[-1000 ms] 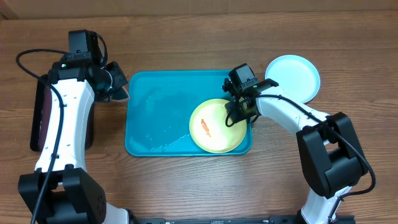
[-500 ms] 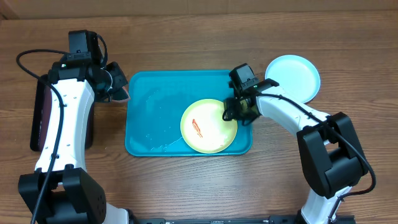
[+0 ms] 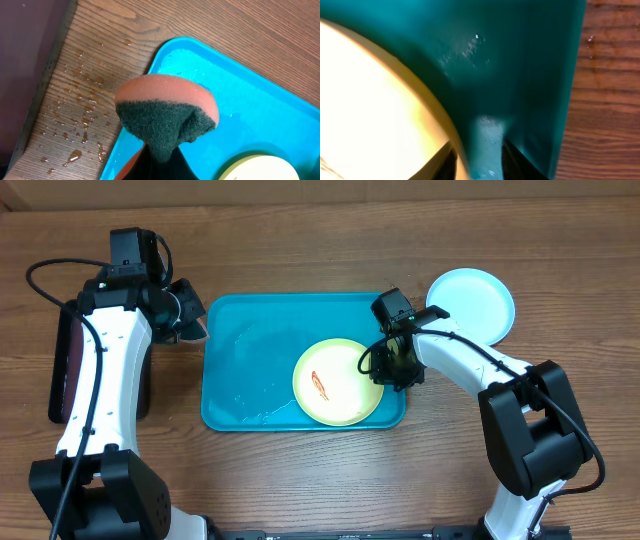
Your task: Clean dirty plates on tray and stack at the side
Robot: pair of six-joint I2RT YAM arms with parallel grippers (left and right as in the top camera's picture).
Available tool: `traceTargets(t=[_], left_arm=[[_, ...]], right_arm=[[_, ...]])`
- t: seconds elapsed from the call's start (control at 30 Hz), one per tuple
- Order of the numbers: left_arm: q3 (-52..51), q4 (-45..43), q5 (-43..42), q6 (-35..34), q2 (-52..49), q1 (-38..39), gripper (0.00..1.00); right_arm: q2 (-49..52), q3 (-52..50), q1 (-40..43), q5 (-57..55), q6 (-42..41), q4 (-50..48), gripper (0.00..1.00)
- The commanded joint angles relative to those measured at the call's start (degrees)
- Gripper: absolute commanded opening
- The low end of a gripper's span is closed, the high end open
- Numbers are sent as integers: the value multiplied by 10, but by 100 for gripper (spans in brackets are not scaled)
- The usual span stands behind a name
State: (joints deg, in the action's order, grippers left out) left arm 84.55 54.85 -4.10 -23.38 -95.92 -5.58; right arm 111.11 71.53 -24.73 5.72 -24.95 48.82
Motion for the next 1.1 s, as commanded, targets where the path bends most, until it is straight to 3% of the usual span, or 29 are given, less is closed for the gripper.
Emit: traceTargets(t=[0.0,0.43,0.8,0.93,1.03,1.07], left_arm=[[-1,0,-5,16,-3,4,4],[-1,-5,-72,16,-3,12,4],[-1,-18,-71,16,-3,72,4],[-1,-23,-70,16,-3,100,4],[-15,-45,-69,15,-3,127,4],[-22,-53,-69,15,-3,134,4]], right_arm=[[2,-19,3,-5,-29,-16,24],[2,-38,-6,71,-83,-170,11],[21,-38,-29,41,-111,-265,12],[38,-38,-29,23,-104,-268,26],[45,-38,-29,23,-81,-264,25],[45,-38,-30,25,-70,-261,21]])
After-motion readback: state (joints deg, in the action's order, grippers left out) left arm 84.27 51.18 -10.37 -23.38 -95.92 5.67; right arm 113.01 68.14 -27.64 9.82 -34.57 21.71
